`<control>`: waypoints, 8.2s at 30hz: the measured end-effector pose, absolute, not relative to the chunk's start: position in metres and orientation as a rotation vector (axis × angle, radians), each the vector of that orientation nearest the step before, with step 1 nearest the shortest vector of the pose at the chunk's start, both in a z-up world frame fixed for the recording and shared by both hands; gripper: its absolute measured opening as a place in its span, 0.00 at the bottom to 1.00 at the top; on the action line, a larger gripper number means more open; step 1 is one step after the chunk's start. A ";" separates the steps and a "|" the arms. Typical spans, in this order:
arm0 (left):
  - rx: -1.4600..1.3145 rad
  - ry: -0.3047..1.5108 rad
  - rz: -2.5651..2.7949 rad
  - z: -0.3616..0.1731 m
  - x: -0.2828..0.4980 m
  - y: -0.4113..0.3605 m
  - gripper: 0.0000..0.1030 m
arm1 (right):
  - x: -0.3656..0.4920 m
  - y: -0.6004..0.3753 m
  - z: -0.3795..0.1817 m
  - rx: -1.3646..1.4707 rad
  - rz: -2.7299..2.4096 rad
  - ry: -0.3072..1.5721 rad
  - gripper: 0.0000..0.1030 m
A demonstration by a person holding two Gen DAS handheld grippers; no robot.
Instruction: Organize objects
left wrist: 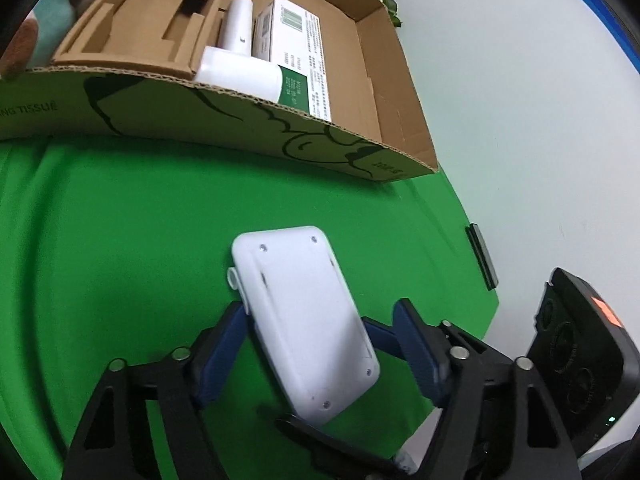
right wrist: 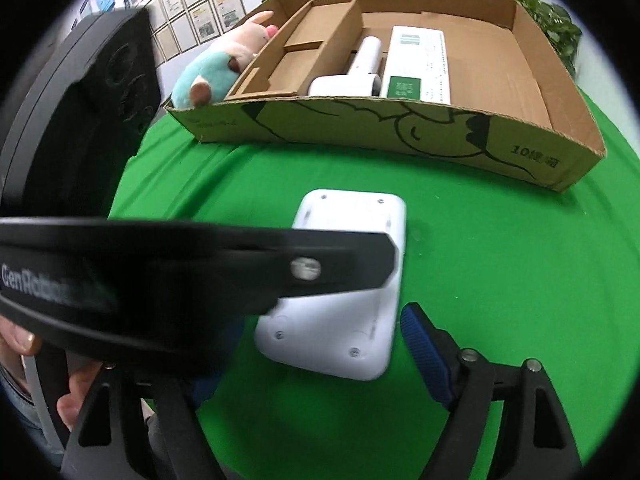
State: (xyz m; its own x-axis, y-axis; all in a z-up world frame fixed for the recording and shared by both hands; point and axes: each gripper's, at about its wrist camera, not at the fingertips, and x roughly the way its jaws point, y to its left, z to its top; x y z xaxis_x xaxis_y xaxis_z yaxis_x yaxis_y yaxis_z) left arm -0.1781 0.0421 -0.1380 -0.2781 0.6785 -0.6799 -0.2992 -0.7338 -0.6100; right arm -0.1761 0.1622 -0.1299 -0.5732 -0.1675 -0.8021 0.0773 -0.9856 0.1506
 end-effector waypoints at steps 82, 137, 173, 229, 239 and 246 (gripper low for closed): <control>-1.276 -0.012 2.232 0.002 -0.358 0.165 0.31 | -0.306 0.275 -0.054 1.228 -2.848 -0.244 0.66; -1.405 -0.018 2.135 -0.066 -0.369 0.183 0.14 | -0.281 0.303 -0.075 1.413 -2.588 -0.368 0.67; -0.645 0.072 2.872 -0.002 -0.226 0.052 1.00 | -0.229 0.225 -0.055 0.928 -3.032 -0.103 0.89; -0.883 0.080 3.005 -0.104 -0.263 0.011 1.00 | -0.237 0.210 -0.098 0.962 -3.277 -0.080 0.95; -0.883 0.079 3.003 -0.105 -0.263 0.011 1.00 | -0.237 0.211 -0.098 0.963 -3.276 -0.078 0.95; -0.883 0.079 3.003 -0.105 -0.263 0.011 1.00 | -0.236 0.212 -0.099 0.966 -3.277 -0.076 0.95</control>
